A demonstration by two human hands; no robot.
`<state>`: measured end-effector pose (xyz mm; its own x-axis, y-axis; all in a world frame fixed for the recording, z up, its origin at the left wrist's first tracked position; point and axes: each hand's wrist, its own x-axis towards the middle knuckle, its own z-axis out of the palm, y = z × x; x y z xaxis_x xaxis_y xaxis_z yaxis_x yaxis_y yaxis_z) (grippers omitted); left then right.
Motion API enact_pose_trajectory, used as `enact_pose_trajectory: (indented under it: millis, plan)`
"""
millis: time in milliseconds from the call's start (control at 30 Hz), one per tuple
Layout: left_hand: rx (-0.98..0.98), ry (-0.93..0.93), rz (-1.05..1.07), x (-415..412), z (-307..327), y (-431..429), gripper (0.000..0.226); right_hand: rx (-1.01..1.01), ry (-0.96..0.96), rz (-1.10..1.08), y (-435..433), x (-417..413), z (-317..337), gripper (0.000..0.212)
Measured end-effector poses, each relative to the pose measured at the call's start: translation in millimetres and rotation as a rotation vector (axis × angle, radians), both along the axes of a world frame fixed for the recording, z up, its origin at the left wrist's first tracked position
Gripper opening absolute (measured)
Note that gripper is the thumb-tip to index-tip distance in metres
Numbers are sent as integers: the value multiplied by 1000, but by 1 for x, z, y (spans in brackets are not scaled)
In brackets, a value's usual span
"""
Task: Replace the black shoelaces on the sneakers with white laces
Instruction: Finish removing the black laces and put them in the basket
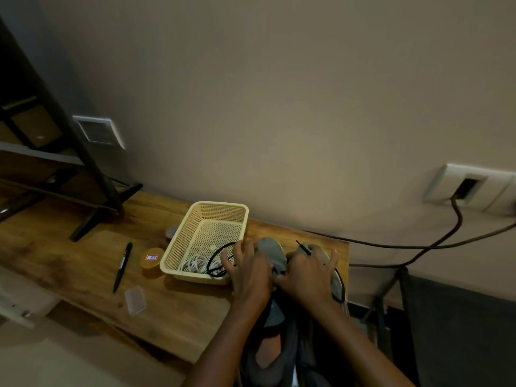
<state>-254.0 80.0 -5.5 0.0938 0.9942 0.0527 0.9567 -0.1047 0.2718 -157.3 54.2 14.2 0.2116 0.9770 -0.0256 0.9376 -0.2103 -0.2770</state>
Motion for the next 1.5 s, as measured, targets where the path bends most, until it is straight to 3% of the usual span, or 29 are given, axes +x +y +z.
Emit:
enact_pose_trajectory:
  millis: [133,233,333,467,600,733,933,1133,1267,1400,1500]
  plan:
    - [42,-97,142,0,-1,0,25,-4,-20,-15,-3,0,3,19]
    - [51,-143,257,1,-2,1,26,-1,-42,-21,-6,0,5,20]
    - [46,-171,108,0,2,-1,18,28,-95,13,-6,-5,4,21]
    - [6,-83,-91,-7,7,-2,28,-5,-152,64,-2,-7,0,29]
    - [-36,-62,-152,-4,6,-1,29,-13,-36,63,3,0,-3,26]
    - [13,-9,-137,-7,6,-1,19,11,23,42,6,7,-10,25]
    - [48,90,-90,-1,7,-3,31,23,6,25,5,9,-13,24]
    - [144,-23,158,-22,7,5,25,33,8,-8,5,5,-11,22]
    - [97,-210,-35,-26,8,2,25,46,15,14,7,4,-10,23]
    - [-13,3,-155,-13,7,-1,31,44,17,29,7,3,-7,31]
    - [2,27,-134,-10,6,-1,26,47,5,45,7,2,-7,33]
